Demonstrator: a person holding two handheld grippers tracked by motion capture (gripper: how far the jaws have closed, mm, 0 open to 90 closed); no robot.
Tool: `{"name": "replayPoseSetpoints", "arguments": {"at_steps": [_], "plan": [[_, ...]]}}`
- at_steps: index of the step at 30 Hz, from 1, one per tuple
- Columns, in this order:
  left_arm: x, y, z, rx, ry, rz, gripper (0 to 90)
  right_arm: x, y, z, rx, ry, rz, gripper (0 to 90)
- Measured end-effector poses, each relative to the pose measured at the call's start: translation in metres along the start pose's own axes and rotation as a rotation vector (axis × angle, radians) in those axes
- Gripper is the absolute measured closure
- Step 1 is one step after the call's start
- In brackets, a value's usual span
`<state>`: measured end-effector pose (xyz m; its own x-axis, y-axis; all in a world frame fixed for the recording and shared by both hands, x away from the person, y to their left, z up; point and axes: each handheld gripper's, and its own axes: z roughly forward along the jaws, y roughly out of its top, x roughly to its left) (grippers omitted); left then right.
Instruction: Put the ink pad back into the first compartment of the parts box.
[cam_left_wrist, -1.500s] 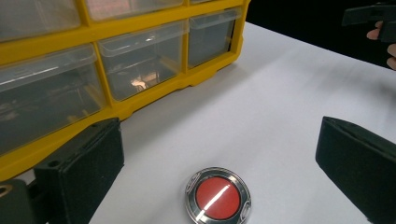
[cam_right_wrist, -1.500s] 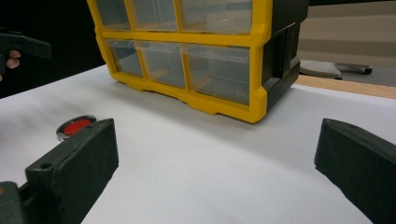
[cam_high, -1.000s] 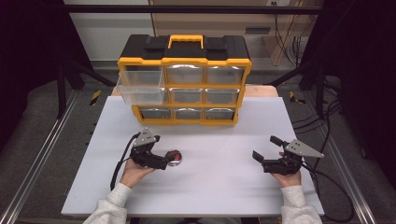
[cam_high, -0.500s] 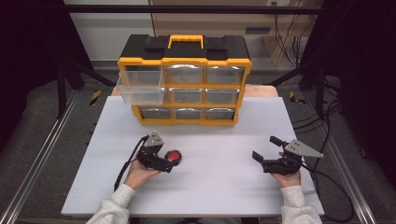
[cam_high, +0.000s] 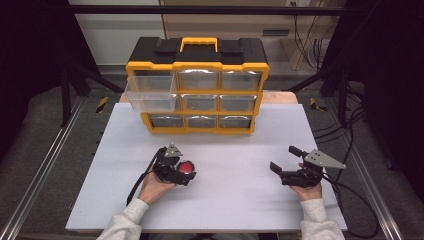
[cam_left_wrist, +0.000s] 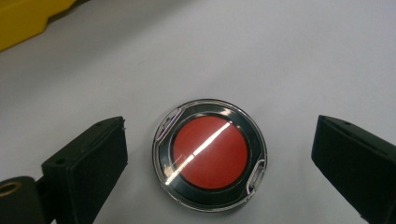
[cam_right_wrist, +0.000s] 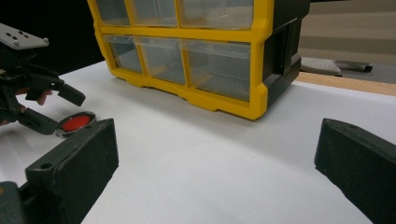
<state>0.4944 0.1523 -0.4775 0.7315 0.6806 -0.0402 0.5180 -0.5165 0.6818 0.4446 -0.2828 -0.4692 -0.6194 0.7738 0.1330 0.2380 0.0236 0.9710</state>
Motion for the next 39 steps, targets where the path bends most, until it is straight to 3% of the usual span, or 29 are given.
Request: {"name": "replayPoseSetpoints", "arguments": {"at_steps": [7, 39], "plan": [[-0.0014, 0.0001, 0.0044, 0.027, 0.030, -0.002, 8.1, -0.0001, -0.0001, 0.0003, 0.001, 0.000, -0.002, 0.3], [-0.0073, 0.0040, 0.0085, 0.089, 0.090, -0.001, 27.0, 0.0003, 0.0000, 0.0002, 0.009, 0.001, 0.005, 0.3]]}}
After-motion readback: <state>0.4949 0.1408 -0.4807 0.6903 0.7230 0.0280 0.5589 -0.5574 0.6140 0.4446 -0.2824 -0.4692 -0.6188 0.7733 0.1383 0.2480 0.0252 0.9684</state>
